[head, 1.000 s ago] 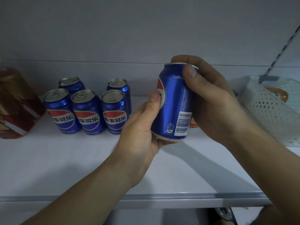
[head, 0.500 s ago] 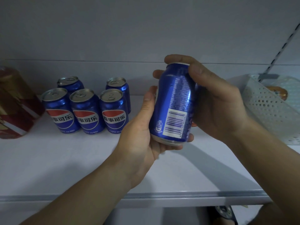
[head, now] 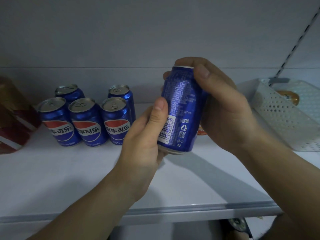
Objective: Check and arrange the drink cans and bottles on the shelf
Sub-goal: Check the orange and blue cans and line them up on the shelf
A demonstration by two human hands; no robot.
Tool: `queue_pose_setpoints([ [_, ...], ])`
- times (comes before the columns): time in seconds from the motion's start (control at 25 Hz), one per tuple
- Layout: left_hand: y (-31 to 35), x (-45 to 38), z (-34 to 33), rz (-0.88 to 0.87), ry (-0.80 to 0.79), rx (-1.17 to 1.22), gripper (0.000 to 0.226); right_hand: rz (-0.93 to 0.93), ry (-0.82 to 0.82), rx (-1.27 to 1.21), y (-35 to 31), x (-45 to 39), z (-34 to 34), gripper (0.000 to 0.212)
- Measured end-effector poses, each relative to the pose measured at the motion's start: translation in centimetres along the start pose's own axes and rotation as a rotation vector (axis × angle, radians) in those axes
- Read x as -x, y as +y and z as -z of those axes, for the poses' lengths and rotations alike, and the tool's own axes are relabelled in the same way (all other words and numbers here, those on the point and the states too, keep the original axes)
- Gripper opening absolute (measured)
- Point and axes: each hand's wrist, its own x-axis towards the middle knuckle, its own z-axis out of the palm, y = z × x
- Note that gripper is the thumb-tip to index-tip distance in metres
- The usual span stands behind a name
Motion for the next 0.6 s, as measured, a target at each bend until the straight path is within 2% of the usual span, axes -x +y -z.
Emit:
queue_pose_setpoints([
  [0.08,0.13,0.06,0.01,0.014,-0.018,0.014,0.041,-0.008,-0.013,-0.042,-0.27,0.17,0.02,0.03],
  [0.2,0.11,0.07,0.09,-0.013,-0.044,-0.113,0.053,0.046,0.058,-0.026,-0.77,0.34,-0.19,0.028],
  [0.28,-0.1,0.04,0.18,-0.037,-0.045,-0.164,0.048,0.044,0.053,-0.024,-0.91,0.2,-0.07,0.031],
  [0.4,-0.16,-0.01,0.31,0.004,-0.023,-0.133,0.047,0.0,0.013,-0.082,-0.82,-0.18,0.2,0.034],
  [0.6,0.15,-0.09,0.53,0.055,-0.038,-0.071,0.048,0.008,0.031,-0.106,-0.66,-0.25,0.32,0.024],
])
